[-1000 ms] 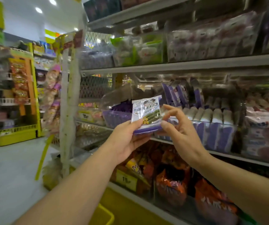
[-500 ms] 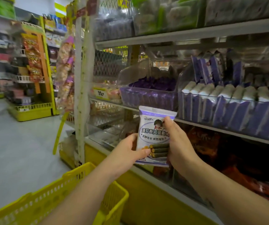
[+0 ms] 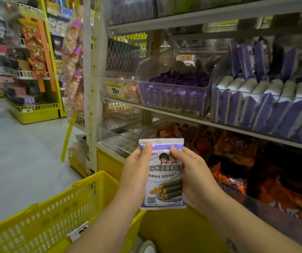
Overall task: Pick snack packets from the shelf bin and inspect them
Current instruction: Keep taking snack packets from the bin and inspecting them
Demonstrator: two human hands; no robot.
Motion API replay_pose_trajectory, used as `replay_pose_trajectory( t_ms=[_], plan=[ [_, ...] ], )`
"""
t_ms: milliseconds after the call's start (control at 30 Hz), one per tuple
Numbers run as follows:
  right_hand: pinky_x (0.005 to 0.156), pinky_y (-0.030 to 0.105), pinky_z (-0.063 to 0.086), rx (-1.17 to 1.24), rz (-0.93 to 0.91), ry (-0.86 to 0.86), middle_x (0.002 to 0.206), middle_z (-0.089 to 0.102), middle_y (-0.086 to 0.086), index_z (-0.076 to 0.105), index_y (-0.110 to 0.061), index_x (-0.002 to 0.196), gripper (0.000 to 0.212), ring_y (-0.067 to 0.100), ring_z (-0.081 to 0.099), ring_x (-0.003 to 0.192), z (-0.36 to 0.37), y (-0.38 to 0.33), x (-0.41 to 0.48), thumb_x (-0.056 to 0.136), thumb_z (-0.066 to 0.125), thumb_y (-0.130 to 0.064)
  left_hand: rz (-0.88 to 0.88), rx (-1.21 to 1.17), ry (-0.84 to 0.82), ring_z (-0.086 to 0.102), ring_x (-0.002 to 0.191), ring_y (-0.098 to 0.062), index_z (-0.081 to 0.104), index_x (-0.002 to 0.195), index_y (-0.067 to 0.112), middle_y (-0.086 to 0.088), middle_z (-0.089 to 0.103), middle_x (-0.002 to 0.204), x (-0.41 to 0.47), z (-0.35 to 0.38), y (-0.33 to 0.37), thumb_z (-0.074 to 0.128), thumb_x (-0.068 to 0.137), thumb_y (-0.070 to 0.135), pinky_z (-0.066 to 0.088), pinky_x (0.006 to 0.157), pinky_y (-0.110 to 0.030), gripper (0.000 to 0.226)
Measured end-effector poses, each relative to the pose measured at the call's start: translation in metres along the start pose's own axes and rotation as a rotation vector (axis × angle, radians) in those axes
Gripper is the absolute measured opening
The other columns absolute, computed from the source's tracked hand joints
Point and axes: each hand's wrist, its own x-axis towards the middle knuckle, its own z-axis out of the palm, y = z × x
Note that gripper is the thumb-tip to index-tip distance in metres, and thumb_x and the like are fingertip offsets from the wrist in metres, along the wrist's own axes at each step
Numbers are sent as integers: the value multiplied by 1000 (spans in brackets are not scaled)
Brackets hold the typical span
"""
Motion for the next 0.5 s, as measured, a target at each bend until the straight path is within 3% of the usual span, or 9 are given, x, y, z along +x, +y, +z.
replay_pose_trajectory(
  t_ms=[100,300,500],
  plan=[
    [90,48,54,70,74,-39,104,71,24,68,2,111,43,38,68,100,2,0,-3,77,64,-25,-63,-109,53,71,90,-38,68,108,4,-22,73,96,-2,1,1,52,98,31,56,85,-52,33],
    [72,38,59,67,160,-53,102,73,19,71,0,104,36,32,72,94,-4,-3,0,92,54,-30,-131,-245,14,71,90,-39,63,115,-3,-27,71,101,-4,-1,7,52,96,28,61,69,-42,37],
    [105,53,43,-242,126,-188,113,71,12,67,-13,117,55,32,64,111,-17,-7,0,88,50,-57,-196,-294,38,70,98,-36,62,120,2,-22,71,108,-5,-7,12,48,97,38,60,72,-44,45]
  ],
)
